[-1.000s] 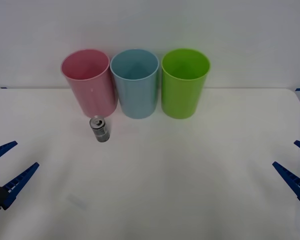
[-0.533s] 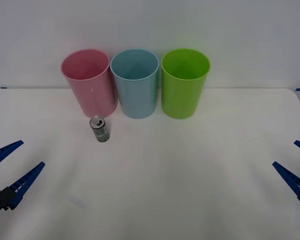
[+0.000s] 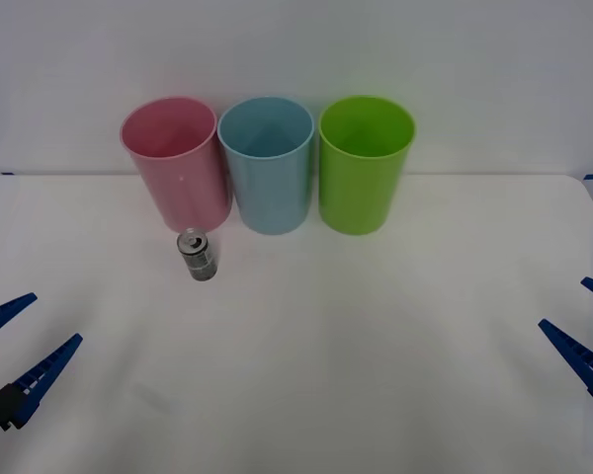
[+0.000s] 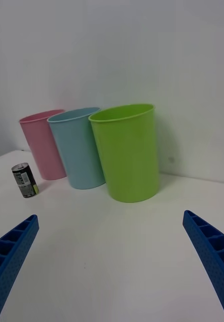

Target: Grasp the object on the table and drop it into the matching bin: aluminum can to the light blue bin, PET bottle to the pink bin.

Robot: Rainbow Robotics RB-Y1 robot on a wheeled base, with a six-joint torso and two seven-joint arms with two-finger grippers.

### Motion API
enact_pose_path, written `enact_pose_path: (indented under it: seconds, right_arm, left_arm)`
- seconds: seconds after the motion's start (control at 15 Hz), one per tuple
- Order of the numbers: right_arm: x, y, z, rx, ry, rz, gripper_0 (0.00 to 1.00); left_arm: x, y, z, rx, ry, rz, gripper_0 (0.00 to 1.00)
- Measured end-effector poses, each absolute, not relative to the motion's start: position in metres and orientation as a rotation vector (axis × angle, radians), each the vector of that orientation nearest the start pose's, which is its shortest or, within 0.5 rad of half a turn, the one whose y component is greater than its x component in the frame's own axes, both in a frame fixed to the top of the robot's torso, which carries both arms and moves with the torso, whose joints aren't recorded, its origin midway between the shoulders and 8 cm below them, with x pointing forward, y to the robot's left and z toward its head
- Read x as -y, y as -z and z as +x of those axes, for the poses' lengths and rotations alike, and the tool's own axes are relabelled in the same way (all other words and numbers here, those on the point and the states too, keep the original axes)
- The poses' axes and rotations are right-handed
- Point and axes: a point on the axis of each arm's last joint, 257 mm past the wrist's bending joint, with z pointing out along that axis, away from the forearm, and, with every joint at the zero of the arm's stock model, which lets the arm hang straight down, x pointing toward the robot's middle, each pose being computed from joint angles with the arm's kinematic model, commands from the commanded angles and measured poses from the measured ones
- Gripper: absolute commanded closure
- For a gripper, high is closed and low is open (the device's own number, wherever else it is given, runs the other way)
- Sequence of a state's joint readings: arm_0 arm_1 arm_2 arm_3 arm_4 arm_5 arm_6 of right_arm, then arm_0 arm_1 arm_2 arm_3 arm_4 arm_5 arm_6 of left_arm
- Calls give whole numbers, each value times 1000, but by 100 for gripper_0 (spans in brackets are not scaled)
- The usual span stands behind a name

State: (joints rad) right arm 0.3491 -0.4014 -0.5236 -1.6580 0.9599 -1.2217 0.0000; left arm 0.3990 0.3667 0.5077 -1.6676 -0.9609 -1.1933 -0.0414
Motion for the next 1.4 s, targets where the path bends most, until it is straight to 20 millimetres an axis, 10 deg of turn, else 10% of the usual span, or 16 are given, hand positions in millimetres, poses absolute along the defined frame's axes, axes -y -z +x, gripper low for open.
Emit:
enact_pose_path:
  seconds: [0.8,1.4]
  right_arm:
    - [330,169,342,-1441,-567,-465,0]
    - [330,169,342,-1441,-567,-465,0]
  left_arm:
    - [-356,214,338,-1547,450,318,0]
    - [-330,235,364,-1582,424,371,0]
